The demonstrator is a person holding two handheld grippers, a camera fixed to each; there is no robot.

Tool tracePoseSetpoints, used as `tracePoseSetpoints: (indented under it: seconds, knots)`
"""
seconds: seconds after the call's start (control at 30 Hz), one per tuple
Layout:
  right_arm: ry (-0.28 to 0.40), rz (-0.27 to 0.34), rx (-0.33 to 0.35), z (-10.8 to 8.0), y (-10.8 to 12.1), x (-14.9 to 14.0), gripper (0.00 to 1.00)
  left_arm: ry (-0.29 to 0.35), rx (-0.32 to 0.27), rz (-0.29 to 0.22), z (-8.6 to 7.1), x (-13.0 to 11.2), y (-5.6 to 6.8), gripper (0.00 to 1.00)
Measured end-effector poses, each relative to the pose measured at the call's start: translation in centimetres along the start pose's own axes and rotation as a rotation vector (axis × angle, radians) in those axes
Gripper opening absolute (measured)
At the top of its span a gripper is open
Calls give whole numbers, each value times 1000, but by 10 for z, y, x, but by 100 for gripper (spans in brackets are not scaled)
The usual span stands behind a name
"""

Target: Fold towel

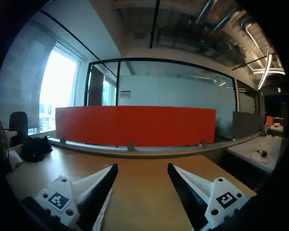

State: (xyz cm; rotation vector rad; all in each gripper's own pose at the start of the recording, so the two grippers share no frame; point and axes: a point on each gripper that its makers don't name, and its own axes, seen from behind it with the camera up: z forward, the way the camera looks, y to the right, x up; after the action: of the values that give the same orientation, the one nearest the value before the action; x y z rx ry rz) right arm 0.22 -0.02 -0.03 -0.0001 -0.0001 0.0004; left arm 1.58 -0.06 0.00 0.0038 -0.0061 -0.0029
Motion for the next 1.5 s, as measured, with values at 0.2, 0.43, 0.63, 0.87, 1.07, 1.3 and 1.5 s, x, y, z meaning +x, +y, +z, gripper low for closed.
tracePoseSetpoints:
  seconds: [0.2,0.43,0.63,0.87,1.07,1.3,1.5]
  knots:
    - [3,4,3,-2,-5,40,100,-27,6,8,-6,31,0,98]
    - [12,10,1,-2,-7,77,100,-38,8,9,-10,58,-1,99]
    - [15,-4,6,1,-11,89,100,-48,0,5,-8,67,1,98]
    - [-15,-47,55,2,-26,88,100,-88,-62,7,-8,61,17,99]
    - [-59,-78,149,2,-49,84,100,-137,-158,25,-9,54,37,99]
    - [-102,-109,278,-2,-79,81,100,-185,-261,78,-13,48,54,99]
    - [-149,-153,345,-6,-90,69,100,-212,-303,88,-16,42,59,99]
